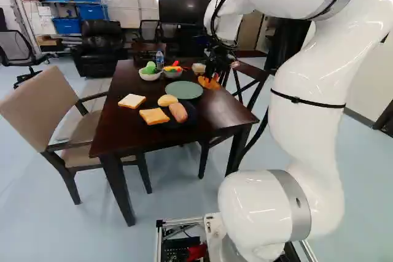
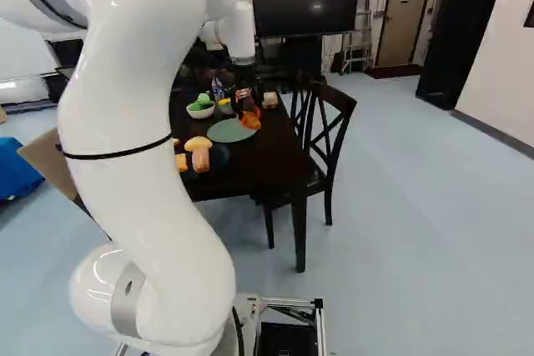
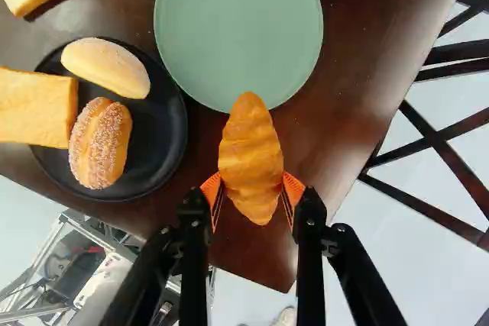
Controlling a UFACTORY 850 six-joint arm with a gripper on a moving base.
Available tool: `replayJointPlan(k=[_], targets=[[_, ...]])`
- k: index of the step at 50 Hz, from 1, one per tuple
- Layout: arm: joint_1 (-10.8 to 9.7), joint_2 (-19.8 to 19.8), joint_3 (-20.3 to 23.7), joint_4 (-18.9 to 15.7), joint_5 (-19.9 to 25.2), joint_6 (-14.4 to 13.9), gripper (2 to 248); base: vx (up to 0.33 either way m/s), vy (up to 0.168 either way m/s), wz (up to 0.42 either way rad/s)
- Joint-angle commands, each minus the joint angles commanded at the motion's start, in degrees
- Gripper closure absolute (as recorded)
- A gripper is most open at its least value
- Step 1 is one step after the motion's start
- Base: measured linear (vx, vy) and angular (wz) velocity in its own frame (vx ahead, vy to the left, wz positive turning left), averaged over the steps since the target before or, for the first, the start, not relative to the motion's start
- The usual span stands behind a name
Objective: Move the croissant to the empty plate
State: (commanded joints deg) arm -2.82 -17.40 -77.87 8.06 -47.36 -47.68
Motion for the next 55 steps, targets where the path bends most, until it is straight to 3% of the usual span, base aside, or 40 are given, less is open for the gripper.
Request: replayJointPlan(k=[31, 55], targets=[[1.9, -7.9, -10.2, 1.6, -5.8, 0.0, 129, 0.0, 0.0, 0.0], [3.7, -12.5, -16.6, -0.1, -5.7, 0.0, 129, 0.0, 0.0, 0.0]])
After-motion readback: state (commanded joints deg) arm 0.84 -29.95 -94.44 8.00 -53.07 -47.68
